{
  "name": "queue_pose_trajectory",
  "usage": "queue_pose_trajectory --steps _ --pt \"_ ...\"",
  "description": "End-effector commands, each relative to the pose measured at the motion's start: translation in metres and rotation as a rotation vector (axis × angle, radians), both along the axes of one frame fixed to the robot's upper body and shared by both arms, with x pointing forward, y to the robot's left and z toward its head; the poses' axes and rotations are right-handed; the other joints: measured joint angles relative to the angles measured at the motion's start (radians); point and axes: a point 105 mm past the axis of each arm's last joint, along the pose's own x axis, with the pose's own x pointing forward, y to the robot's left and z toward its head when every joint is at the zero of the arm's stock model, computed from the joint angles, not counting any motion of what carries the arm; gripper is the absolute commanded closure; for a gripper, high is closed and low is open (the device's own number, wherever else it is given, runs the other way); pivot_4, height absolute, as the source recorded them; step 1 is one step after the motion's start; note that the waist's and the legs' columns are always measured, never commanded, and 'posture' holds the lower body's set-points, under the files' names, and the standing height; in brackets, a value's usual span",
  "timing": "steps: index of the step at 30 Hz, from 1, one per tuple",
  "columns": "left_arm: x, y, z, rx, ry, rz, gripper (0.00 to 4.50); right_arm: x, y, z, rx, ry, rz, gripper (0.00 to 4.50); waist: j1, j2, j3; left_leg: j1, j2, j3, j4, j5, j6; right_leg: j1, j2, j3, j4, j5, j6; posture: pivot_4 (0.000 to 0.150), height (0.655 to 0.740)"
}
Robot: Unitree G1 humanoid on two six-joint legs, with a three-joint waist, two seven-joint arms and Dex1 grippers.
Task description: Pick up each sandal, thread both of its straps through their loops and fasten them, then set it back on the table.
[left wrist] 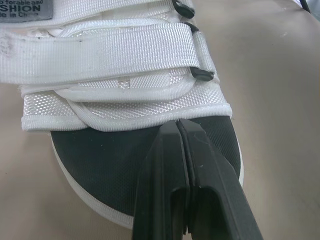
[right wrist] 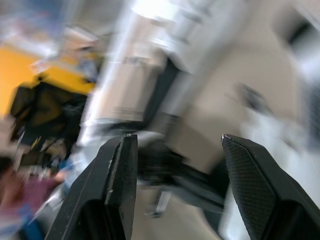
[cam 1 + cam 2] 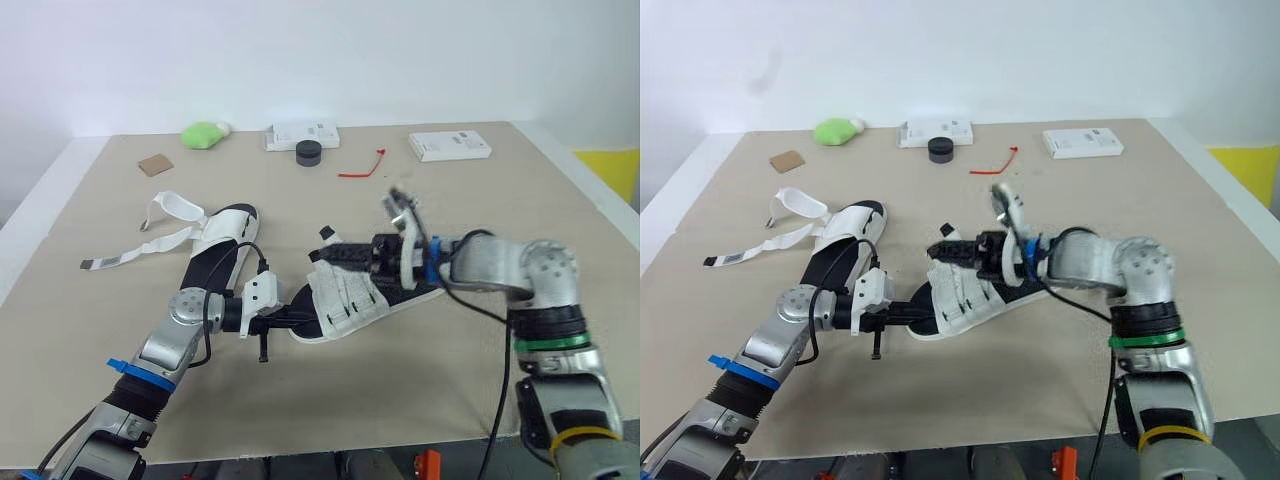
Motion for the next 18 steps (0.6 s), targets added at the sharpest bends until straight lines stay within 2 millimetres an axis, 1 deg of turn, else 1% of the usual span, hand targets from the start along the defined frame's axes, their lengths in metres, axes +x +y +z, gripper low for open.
queue_pose_trajectory --steps 1,2,4,6,7,9,11,13,15,18 --pt "-0.008 0.004 -0.023 0.056 0.083 0.002 4.5 -0.032 -0.02 0.039 -0.007 -0.277 0.1 1.59 0.002 0.0 0.0 -0.001 0.0 -0.001 0.0 0.0 0.0 0.0 0.0 0.0 0.0 -0.001 0.001 0.15 0.74" --pt "-0.007 0.003 -0.015 0.022 0.068 0.003 4.5 -0.037 -0.027 0.036 -0.041 -0.315 0.11 1.59 0.001 0.0 0.0 -0.002 -0.001 -0.002 0.0 0.0 0.0 0.0 0.0 -0.001 0.0 -0.002 0.001 0.15 0.74" --pt "-0.004 0.003 -0.003 -0.021 0.046 0.008 4.5 -0.045 -0.036 0.021 -0.148 -0.361 0.136 1.59 0.0 -0.001 -0.001 -0.003 -0.001 -0.003 0.0 -0.002 0.003 -0.001 0.0 -0.002 -0.001 -0.003 0.001 0.15 0.74" --pt "-0.003 0.003 0.008 -0.053 0.028 0.005 4.5 -0.049 -0.043 0.008 -0.218 -0.381 0.164 1.59 0.0 -0.001 0.0 -0.003 -0.001 -0.003 0.0 -0.003 0.005 -0.001 0.0 -0.002 -0.001 -0.004 0.001 0.15 0.74" --pt "-0.002 0.005 0.019 -0.088 0.014 0.005 4.5 -0.051 -0.048 0.001 -0.267 -0.405 0.184 1.59 -0.001 0.001 0.002 -0.003 -0.001 -0.003 0.0 -0.003 0.005 -0.002 0.0 -0.003 -0.001 -0.003 0.002 0.15 0.74" --pt "-0.002 0.007 0.034 -0.13 -0.004 0.003 4.5 -0.055 -0.056 -0.01 -0.331 -0.43 0.228 1.59 -0.002 0.004 0.006 -0.004 -0.001 -0.002 0.0 -0.003 0.005 -0.004 0.0 -0.002 -0.001 -0.002 0.003 0.15 0.74" --pt "-0.003 0.009 0.047 -0.154 -0.015 -0.004 4.5 -0.053 -0.065 -0.018 -0.386 -0.458 0.248 1.59 -0.002 0.003 0.013 -0.004 0.0 -0.001 0.0 -0.003 0.005 -0.005 0.001 -0.002 0.0 -0.001 0.004 0.15 0.74" --pt "-0.008 0.013 0.06 -0.164 -0.037 -0.018 4.5 -0.044 -0.077 -0.029 -0.434 -0.465 0.238 1.59 -0.004 0.002 0.017 -0.004 0.0 -0.001 0.001 -0.003 0.005 -0.005 0.001 -0.002 0.0 0.0 0.004 0.15 0.74" --pt "-0.013 0.018 0.066 -0.147 -0.053 -0.032 4.5 -0.04 -0.084 -0.036 -0.462 -0.47 0.254 1.59 -0.003 0.0 0.019 -0.004 0.001 0.0 0.001 -0.003 0.005 -0.005 0.001 -0.002 0.0 0.0 0.004 0.15 0.74" --pt "-0.02 0.027 0.068 -0.105 -0.06 -0.037 4.5 -0.037 -0.086 -0.044 -0.475 -0.476 0.285 1.59 -0.003 0.002 0.023 -0.004 0.0 0.001 0.001 -0.003 0.004 -0.005 0.0 -0.002 0.0 0.0 0.004 0.15 0.74"
